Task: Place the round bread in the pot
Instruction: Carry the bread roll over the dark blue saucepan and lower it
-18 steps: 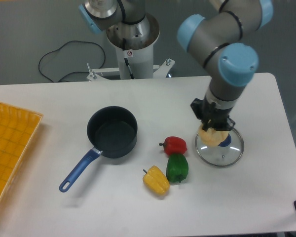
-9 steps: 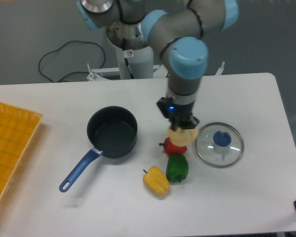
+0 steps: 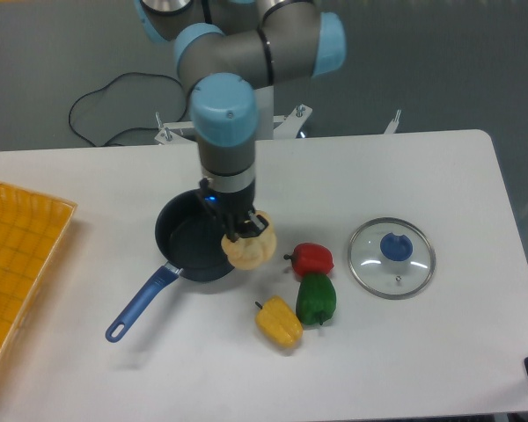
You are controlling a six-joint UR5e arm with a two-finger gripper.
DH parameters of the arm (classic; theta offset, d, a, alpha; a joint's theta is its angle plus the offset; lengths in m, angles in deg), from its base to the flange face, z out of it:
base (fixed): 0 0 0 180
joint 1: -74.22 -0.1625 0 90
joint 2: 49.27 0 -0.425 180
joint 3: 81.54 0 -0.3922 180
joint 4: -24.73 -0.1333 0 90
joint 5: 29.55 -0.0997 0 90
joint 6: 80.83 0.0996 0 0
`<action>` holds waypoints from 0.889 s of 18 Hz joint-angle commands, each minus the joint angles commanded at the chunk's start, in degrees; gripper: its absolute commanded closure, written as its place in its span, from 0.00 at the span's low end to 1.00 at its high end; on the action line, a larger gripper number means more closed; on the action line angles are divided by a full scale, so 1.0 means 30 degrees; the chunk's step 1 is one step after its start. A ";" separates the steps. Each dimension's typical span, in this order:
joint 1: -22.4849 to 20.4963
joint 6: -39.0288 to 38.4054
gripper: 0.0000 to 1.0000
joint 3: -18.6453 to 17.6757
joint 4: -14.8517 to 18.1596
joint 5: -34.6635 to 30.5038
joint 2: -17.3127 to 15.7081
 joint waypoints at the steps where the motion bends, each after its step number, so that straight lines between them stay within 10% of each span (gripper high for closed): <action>1: 0.0174 0.0029 0.86 -0.0323 0.0000 0.0000 -0.0235; 11: 0.1230 -0.0058 0.82 -0.1850 -0.0059 -0.0586 -0.0386; 16: 0.1230 -0.0263 0.49 -0.1733 -0.0263 -0.0615 0.0435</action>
